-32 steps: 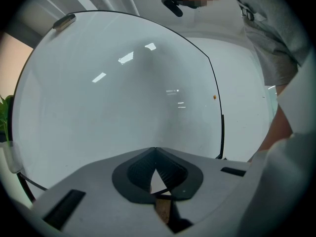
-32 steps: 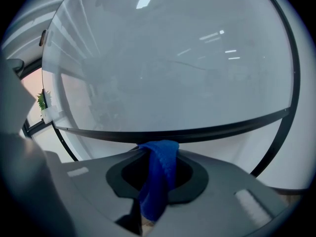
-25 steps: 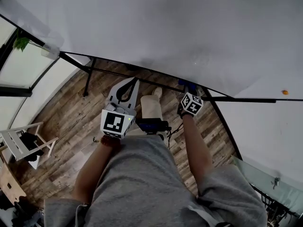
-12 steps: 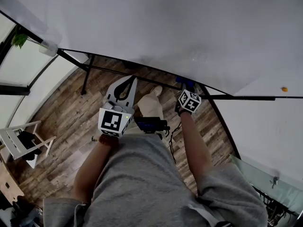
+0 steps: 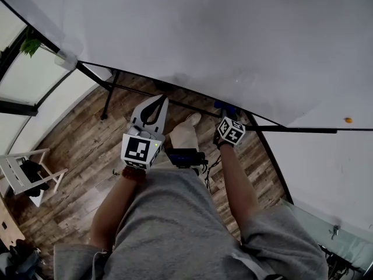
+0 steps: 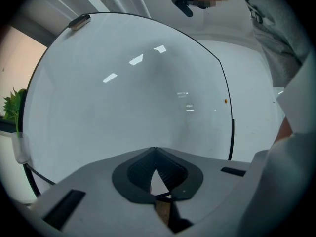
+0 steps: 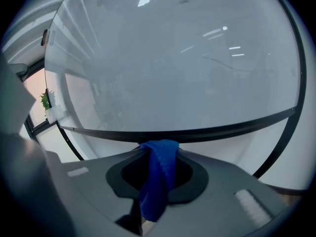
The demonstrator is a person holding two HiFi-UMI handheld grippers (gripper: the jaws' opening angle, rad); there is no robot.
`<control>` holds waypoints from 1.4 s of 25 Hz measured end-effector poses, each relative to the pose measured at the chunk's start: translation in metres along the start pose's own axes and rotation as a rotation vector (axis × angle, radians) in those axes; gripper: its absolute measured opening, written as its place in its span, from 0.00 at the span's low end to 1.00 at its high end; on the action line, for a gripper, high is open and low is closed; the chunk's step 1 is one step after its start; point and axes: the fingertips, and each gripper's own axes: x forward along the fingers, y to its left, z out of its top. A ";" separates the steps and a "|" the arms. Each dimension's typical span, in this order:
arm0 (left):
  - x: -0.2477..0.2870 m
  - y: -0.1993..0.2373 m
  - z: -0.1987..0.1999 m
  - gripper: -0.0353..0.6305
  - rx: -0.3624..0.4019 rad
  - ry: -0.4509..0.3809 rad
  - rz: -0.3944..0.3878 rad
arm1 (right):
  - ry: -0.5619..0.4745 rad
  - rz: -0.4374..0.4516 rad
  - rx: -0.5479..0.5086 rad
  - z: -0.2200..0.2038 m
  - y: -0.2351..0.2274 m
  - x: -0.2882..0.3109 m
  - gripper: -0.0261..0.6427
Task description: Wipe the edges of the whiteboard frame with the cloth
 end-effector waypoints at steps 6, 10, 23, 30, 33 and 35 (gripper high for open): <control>-0.004 0.018 0.003 0.07 -0.006 -0.006 0.020 | 0.010 0.004 -0.004 0.000 0.012 0.003 0.17; -0.006 0.026 0.006 0.07 -0.013 -0.015 0.031 | 0.015 0.009 -0.003 0.001 0.019 0.006 0.17; -0.025 0.049 0.009 0.07 -0.030 -0.027 0.077 | 0.030 0.003 0.020 0.000 0.037 0.009 0.17; -0.037 0.054 0.007 0.07 -0.044 -0.033 0.098 | 0.033 0.004 0.012 0.000 0.045 0.009 0.16; -0.040 0.054 0.006 0.07 -0.047 -0.037 0.105 | 0.036 0.011 0.010 -0.001 0.046 0.009 0.16; -0.041 0.056 0.007 0.07 -0.047 -0.040 0.114 | 0.036 0.008 0.010 -0.001 0.045 0.009 0.16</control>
